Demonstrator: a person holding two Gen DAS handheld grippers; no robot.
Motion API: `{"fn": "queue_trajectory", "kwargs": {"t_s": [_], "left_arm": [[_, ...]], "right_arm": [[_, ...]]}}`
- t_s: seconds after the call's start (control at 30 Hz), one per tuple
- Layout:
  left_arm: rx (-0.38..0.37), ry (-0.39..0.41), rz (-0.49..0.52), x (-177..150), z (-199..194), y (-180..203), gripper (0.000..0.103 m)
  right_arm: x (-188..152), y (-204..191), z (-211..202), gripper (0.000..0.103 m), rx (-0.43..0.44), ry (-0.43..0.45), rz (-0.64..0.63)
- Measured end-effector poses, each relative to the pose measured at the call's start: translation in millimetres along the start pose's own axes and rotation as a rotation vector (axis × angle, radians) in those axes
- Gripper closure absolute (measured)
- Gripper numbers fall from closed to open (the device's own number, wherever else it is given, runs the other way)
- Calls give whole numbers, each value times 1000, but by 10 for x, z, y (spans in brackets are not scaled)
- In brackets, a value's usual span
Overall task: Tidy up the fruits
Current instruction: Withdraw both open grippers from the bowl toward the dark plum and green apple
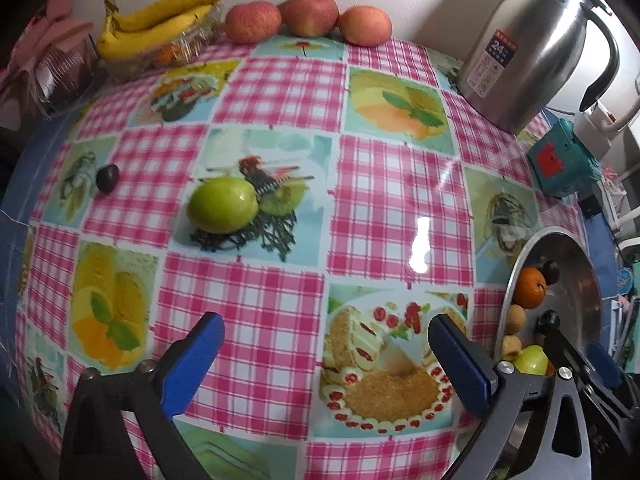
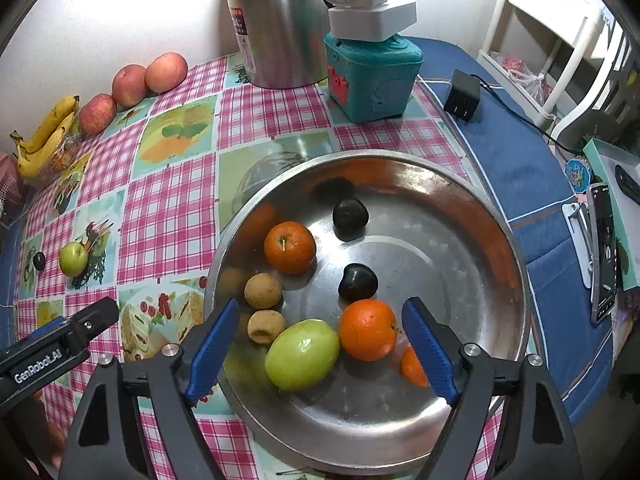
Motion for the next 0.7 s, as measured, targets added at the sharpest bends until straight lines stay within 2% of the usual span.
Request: {"fn": "queue_trajectory", "kwargs": {"t_s": [0.07,0.1,0.43,0.7], "left_arm": [[8,7,-3,8,-2,-27,0],[9,6,-5,9,2,-35,0],[20,15,35,35,-39,-4,0],[31,58,79,83,-136,21,0]], "right_arm": [[6,4,-8,5,1,10,2],[11,5,-12,4,4,13,5],[8,9,-16,3,10,24,23],[9,-56,-35,3,33,38,13]]}}
Point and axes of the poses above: each gripper's, at about its wrist camera, not at the fingertips, and z roughly the way its jaws point, y to its right, x to its top, the point moved 9 cm from there along z, roughly the way its jaws point, and after that the axes turned 3 degrees about x, right-handed, at the moved point
